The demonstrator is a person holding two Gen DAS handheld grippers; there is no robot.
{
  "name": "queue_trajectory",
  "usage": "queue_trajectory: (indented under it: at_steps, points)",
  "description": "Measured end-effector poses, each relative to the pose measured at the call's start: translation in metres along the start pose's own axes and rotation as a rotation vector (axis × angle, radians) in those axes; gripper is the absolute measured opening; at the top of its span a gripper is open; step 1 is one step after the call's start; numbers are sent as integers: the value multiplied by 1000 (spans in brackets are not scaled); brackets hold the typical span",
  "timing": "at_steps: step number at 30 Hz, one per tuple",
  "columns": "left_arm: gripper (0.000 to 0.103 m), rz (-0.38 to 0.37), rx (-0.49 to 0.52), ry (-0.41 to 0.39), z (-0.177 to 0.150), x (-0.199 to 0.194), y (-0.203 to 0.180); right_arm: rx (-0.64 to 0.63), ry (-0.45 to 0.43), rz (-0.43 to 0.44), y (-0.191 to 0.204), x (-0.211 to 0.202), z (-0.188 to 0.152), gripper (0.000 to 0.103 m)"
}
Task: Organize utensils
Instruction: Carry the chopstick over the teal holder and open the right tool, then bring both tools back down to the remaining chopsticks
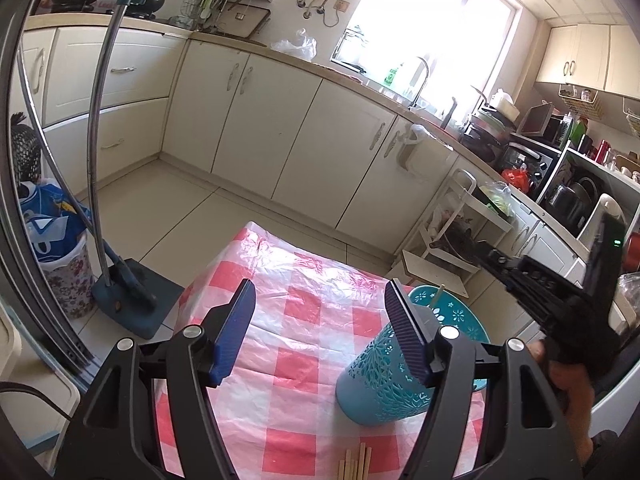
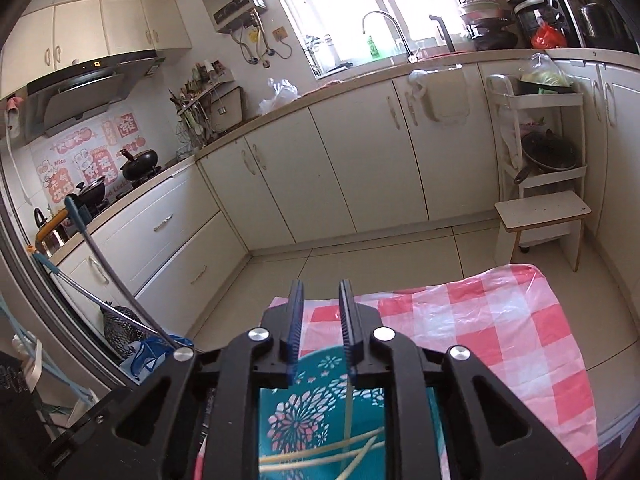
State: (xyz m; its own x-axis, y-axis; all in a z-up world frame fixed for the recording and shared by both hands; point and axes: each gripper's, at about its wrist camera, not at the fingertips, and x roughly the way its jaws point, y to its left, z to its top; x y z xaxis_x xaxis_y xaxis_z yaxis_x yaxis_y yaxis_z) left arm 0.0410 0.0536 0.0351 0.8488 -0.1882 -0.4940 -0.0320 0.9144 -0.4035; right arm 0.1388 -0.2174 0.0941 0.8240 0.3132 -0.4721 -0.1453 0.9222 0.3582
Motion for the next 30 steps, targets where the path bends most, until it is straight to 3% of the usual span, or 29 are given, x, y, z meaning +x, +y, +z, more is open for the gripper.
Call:
queue_trajectory:
  at_steps: [6, 9, 12, 17, 19, 30]
  points:
    - [66, 18, -7, -11, 2, -5, 8, -28, -130, 40, 16, -80, -2, 22]
    - [66, 24, -13, -13, 2, -7, 12, -38, -129, 22, 24, -113, -26, 23]
    - [67, 25, -14, -13, 1, -9, 14, -62, -16, -38, 27, -117, -76, 23]
    - [67, 27, -4, -4, -1, -10, 14, -24, 285, -118, 12, -79, -172, 20]
    - [68, 27, 2, -1, -1, -11, 14, -13, 340, -141, 7, -66, -195, 19]
    - [69, 38, 8, 11, 0, -10, 19, -12, 370, -184, 5, -30, -212, 19]
